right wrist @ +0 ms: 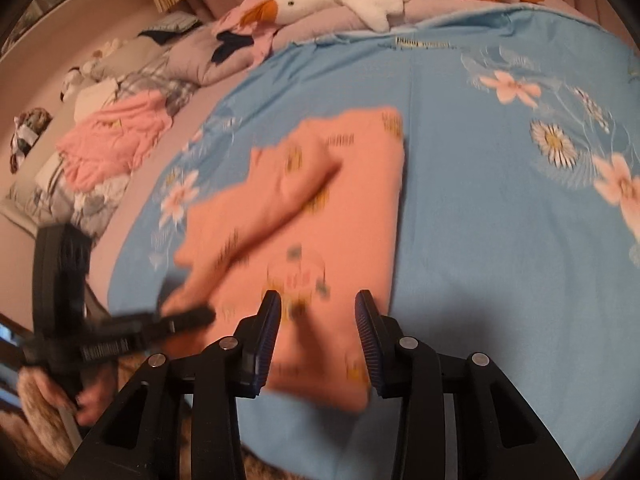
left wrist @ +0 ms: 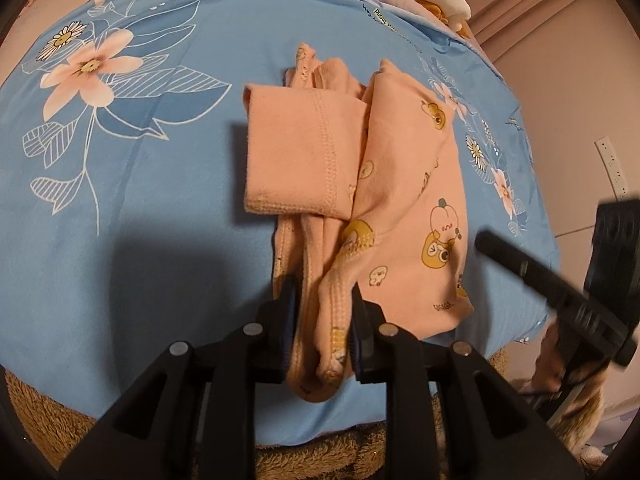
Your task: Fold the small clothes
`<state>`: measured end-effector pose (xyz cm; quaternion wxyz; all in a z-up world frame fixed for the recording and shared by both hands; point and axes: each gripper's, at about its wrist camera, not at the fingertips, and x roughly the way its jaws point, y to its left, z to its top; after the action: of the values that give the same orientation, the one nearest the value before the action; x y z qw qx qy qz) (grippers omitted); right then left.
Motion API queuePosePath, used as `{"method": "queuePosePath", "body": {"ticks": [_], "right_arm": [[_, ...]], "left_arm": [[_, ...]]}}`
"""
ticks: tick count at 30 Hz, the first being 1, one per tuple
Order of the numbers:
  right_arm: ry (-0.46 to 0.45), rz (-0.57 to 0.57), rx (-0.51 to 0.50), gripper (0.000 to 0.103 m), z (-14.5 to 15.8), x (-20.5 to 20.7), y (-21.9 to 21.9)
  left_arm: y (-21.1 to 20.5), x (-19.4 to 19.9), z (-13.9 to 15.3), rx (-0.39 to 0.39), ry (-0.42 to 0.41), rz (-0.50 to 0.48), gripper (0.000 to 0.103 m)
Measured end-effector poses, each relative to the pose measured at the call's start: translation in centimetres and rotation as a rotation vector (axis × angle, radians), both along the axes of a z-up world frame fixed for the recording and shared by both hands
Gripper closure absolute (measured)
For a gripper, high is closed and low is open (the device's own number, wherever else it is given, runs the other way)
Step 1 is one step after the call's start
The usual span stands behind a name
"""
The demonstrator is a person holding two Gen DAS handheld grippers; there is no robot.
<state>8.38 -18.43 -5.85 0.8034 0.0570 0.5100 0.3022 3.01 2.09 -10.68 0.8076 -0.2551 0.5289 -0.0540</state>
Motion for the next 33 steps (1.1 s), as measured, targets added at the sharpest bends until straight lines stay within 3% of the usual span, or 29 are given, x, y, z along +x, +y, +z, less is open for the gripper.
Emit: {"method": "queuePosePath", "body": {"ticks": [8,12,14,15,22,33], "right_arm": [[0.059,0.014,0.056,0.062,-0.9,4.3,4.0],[0.031,0.036,0.039,0.063,-0.6,4.3,5.5],[0.005,0.044,0.012,0.088,-0.2,4.3,5.8],[-0.013,0.051,0.002,0.09,0.2,4.2,6.1],[-0.069,0.115,0.009,0.091,1.8,5.4,8.8],[0.009,0.168,-0.076,0.091,-1.9,6.8,13.4]], "left_arm": [[-0.1,-0.1,-0.1,-0.002,0.002,0.003,0.079],[-0.1,0.0,0.1,0.003,0.0,0.0,0.079],[-0.1,0.0,0.1,0.006,-0.001,-0.001,0.079],[-0.1,0.1,0.2,0.006,-0.002,-0.001,0.079],[0.1,0.0,0.5,0.011,-0.014,0.007,0.079],[0.6,-0.4,0.2,0.014,-0.011,0.024,0.078]]}}
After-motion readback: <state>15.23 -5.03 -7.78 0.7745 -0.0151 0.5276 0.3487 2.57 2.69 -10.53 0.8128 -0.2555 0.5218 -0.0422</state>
